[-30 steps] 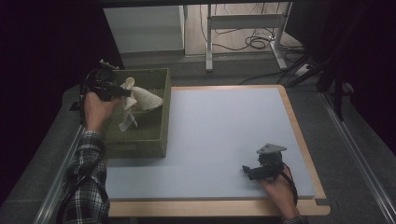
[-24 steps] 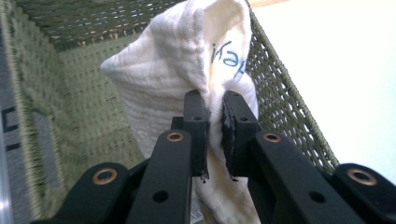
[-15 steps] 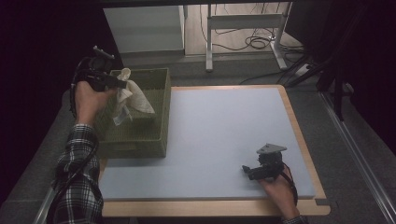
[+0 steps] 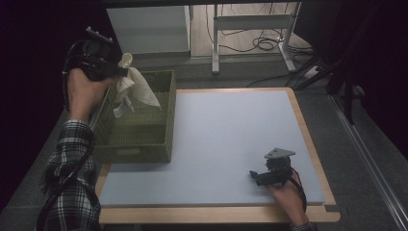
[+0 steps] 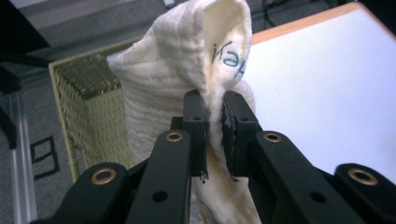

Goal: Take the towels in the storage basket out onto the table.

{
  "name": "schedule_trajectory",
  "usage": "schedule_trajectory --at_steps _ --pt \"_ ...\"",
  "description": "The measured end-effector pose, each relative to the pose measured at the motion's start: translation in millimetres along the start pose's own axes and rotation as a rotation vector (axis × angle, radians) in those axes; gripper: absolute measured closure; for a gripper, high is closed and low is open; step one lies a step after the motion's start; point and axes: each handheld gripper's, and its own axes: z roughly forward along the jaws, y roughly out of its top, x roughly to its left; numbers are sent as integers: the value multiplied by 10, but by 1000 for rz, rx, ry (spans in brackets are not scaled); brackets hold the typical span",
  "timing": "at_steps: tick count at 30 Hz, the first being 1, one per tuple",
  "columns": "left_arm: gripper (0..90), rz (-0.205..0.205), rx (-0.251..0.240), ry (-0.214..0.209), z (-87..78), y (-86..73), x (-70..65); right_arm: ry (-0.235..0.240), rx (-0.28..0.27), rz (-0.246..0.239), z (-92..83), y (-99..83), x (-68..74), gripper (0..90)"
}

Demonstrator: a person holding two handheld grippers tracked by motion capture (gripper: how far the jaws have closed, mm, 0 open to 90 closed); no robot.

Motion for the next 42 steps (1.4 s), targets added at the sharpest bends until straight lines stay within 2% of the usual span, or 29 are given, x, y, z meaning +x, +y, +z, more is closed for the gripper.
schedule_trajectory --at_steps 9,10,15,20,23,24,27,29,30,31,32,33,34,35,36,37,38,39,40,41,42 --pt "811 23 -51 -23 -151 118 -135 0 0 0 0 0 0 0" --pt "811 31 -63 -36 -175 145 -172 0 -2 3 2 0 2 0" --pt "811 48 -79 -50 -209 201 -251 0 -2 3 1 0 2 0" --pt "811 66 -110 -87 -249 279 -378 0 -2 4 2 0 2 0" --pt "811 77 -111 -98 -252 309 -437 0 -2 4 2 0 2 0" --pt "811 94 -107 -116 -244 342 -499 0 -2 4 2 0 2 0" --pt "811 118 -96 -133 -209 396 -618 0 -2 4 2 0 2 0" --pt "810 121 -94 -144 -194 413 -661 0 -2 4 2 0 2 0" --pt "810 138 -86 -162 -157 450 -744 0 -2 4 1 0 2 0" --pt "810 138 -86 -162 -157 450 -744 0 -2 4 1 0 2 0" --pt "810 155 -83 -175 -112 484 -833 2 -2 4 1 0 2 0" --pt "810 155 -83 -175 -112 484 -833 2 -2 4 1 0 2 0" --pt "810 173 -78 -190 -66 517 -917 2 -2 3 1 0 2 0" --pt "809 173 -78 -190 -66 517 -917 2 -2 3 1 0 2 0" --pt "809 184 -73 -207 -16 543 -1004 2 -2 4 1 0 2 0" --pt "809 184 -73 -207 -16 543 -1004 1 -2 3 1 0 2 0" --pt "809 201 -66 -223 46 562 -1095 1 -2 3 1 0 2 0" --pt "809 201 -66 -223 46 562 -1095 1 -2 3 1 0 2 0" --pt "808 215 -56 -241 121 570 -1190 2 -1 5 0 0 3 0" --pt "808 215 -56 -241 121 570 -1190 2 -1 5 0 0 3 0" --pt "808 242 -41 -254 206 573 -1281 2 -1 5 1 0 3 0"
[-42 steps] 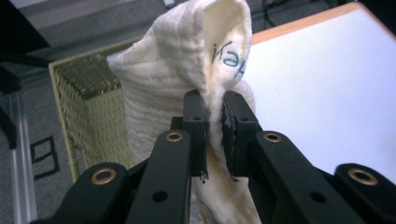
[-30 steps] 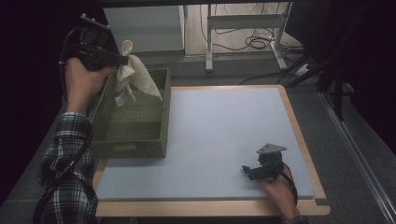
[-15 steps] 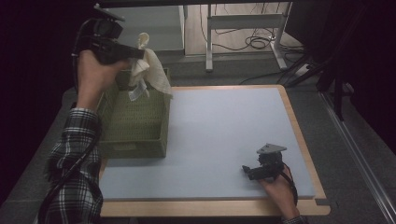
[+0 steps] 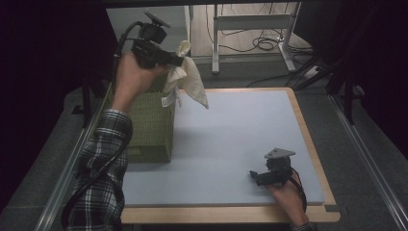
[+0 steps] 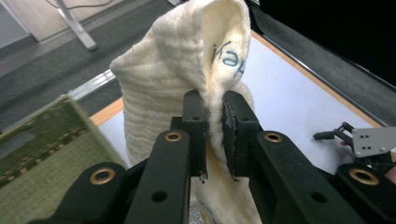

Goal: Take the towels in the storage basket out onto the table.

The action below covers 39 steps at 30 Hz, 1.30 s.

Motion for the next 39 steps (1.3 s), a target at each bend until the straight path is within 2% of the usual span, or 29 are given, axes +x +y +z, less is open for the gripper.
schedule_trajectory --at_steps 1,4,5,6,7,8,9,10,13,15,16,17,18,19,20,21,22,24,25,26,27,28,31,33,36,37,38,39 --pt "808 0 0 0 0 0 0 0 0 0 0 0 0 0" --pt "806 28 29 -42 234 5 -143 1 0 0 0 0 0 0" --pt "806 28 29 -42 234 5 -143 1 0 0 0 0 0 0" --pt "806 41 46 -64 362 -8 -211 0 0 0 0 0 0 0" --pt "806 41 46 -64 362 -8 -211 0 0 0 0 0 0 0" --pt "806 47 52 -77 429 -20 -242 0 0 0 0 0 0 0" --pt "804 55 68 -101 569 -51 -298 1 0 1 0 0 0 0" --pt "804 55 68 -101 569 -51 -298 1 0 0 0 0 0 0" --pt "804 68 101 -145 853 -137 -397 1 0 0 0 0 0 0" --pt "802 70 107 -154 919 -162 -420 1 -1 1 0 0 0 0" --pt "802 72 117 -174 1044 -215 -462 1 -1 0 0 0 -1 0" --pt "802 72 117 -174 1044 -215 -462 1 -1 0 0 0 -1 0" --pt "800 80 133 -185 1162 -273 -503 1 0 0 0 0 -1 0" --pt "798 80 133 -185 1162 -273 -503 1 0 0 0 0 -1 0" --pt "797 87 135 -197 1278 -347 -538 3 -1 2 -1 0 0 0" --pt "795 87 135 -197 1278 -347 -538 3 -1 2 -1 0 0 0" --pt "795 87 144 -209 1390 -429 -571 3 0 3 -1 0 0 0" --pt "792 96 163 -211 1503 -519 -593 3 0 1 -1 -1 -1 0" --pt "791 96 163 -211 1503 -519 -593 3 0 1 -1 -1 -1 0" --pt "789 99 183 -215 1611 -609 -599 3 0 1 -1 -1 -1 0" --pt "787 99 183 -215 1611 -609 -599 3 0 1 -1 -1 -1 0" --pt "786 86 192 -216 1710 -697 -611 2 -1 1 1 -1 -1 0" --pt "782 88 203 -216 1797 -779 -614 1 -2 -2 2 -2 -1 0" --pt "775 98 224 -199 1930 -905 -633 -1 -3 -4 3 -2 -3 0" --pt "767 97 244 -198 2074 -1041 -648 -2 -4 -4 3 -2 -3 0" --pt "762 97 244 -198 2074 -1041 -648 -1 -4 -3 3 -2 -2 0" --pt "757 95 253 -193 2167 -1129 -664 -2 -4 -3 3 -2 -2 0" --pt "755 95 253 -193 2167 -1129 -664 -2 -4 -3 3 -2 -2 0"
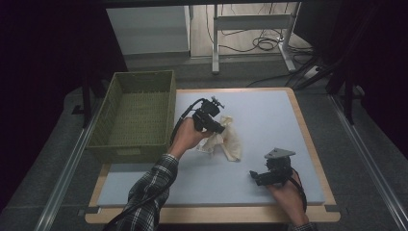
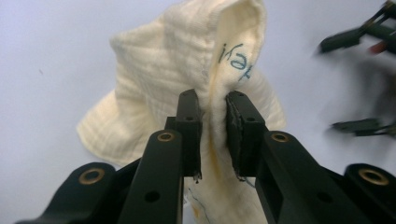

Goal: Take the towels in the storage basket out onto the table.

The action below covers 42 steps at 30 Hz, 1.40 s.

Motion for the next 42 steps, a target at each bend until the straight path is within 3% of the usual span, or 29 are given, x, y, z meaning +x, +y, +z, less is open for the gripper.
schedule_trajectory --at_steps 1,6,7,10,11,16,19,22,24,27,30,31,33,37,42 --pt "752 -7 1 -3 99 -54 -4 0 0 0 0 0 0 0" --pt "737 3 31 10 290 -151 -9 1 0 0 0 0 0 0" --pt "717 9 46 15 391 -207 -3 1 0 0 0 0 0 0" --pt "655 4 52 27 487 -262 1 1 0 -1 0 0 0 0" --pt "617 -21 31 20 552 -306 16 1 0 0 0 0 0 0" --pt "396 -28 -26 13 481 -320 36 0 1 0 0 0 0 0" --pt "357 -14 -78 15 297 -322 -16 1 1 0 -1 1 0 0" --pt "357 -7 -93 26 211 -345 -46 0 0 1 -1 1 0 0" --pt "358 0 -100 29 138 -381 -67 2 -7 -4 -15 -1 1 46" --pt "380 -5 -112 27 33 -458 -106 21 -21 -15 -65 13 4 243" --pt "417 1 -115 27 5 -493 -132 41 -13 -20 -72 45 11 318" --pt "427 9 -107 33 -1 -527 -158 76 -19 -26 -68 85 21 394" --pt "475 14 -96 44 12 -567 -182 105 -18 -32 -60 146 31 454" --pt "568 3 -78 63 74 -659 -199 139 -28 -33 -10 298 31 524" --pt "667 -10 -73 53 138 -747 -196 150 -10 -44 149 444 76 478"
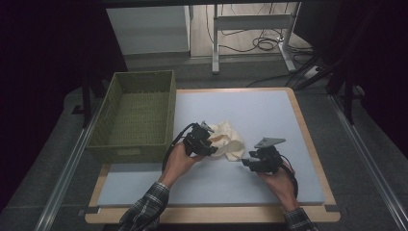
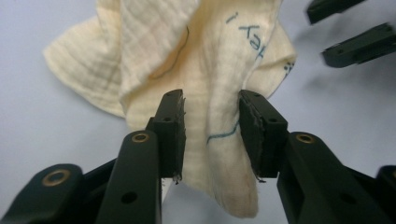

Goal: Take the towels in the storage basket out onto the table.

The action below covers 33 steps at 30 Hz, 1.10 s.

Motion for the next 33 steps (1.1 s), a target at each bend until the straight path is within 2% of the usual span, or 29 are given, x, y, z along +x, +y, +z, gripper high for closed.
schedule_trajectory --at_steps 2,3,5,6,7,8,9,12,14,17,18,19,21,23,24,25,27,28,30,33 --pt "709 0 9 4 29 -40 6 -12 17 -8 166 71 27 471" --pt "742 -15 13 3 52 -81 19 -15 25 -11 216 86 36 480" --pt "808 -28 16 -6 76 -120 34 -55 13 -40 256 113 70 650" --pt "844 -28 16 -6 76 -120 34 -55 13 -40 256 113 70 650" --pt "852 -33 12 -5 82 -151 32 -32 11 -46 257 134 77 814" --pt "856 -33 12 -5 82 -151 32 -32 11 -46 257 134 77 814" --pt "857 -38 -7 -10 54 -170 31 -63 24 -88 218 143 105 849" --pt "856 -41 -24 -11 10 -178 37 -55 15 -89 131 141 95 851" --pt "854 -44 -46 2 -69 -182 56 -46 -14 -77 -59 118 34 851" --pt "849 -57 -69 3 -155 -183 80 -66 -10 -85 -228 70 -24 850" --pt "848 -57 -69 3 -155 -183 80 -66 -10 -85 -228 70 -24 850" --pt "847 -60 -77 9 -201 -183 91 -87 -8 -82 -342 27 -78 850" --pt "844 -66 -83 8 -223 -184 100 -95 -12 -72 -406 5 -112 850" --pt "844 -73 -91 9 -246 -186 111 -125 -22 -49 -610 -52 -229 849" --pt "844 -76 -92 7 -252 -185 114 -125 -22 -49 -610 -52 -229 849" --pt "844 -79 -95 5 -256 -186 111 -149 -19 -34 -738 -84 -310 849" --pt "844 -78 -89 -2 -247 -184 104 -175 -13 -24 -853 -109 -398 848" --pt "845 -78 -89 -2 -247 -184 104 -175 -13 -24 -853 -109 -398 848" --pt "845 -79 -85 -8 -211 -181 95 -212 -8 -4 -983 -131 -531 846" --pt "838 -92 -79 -12 -154 -178 99 -225 -2 17 -1003 -147 -629 834"
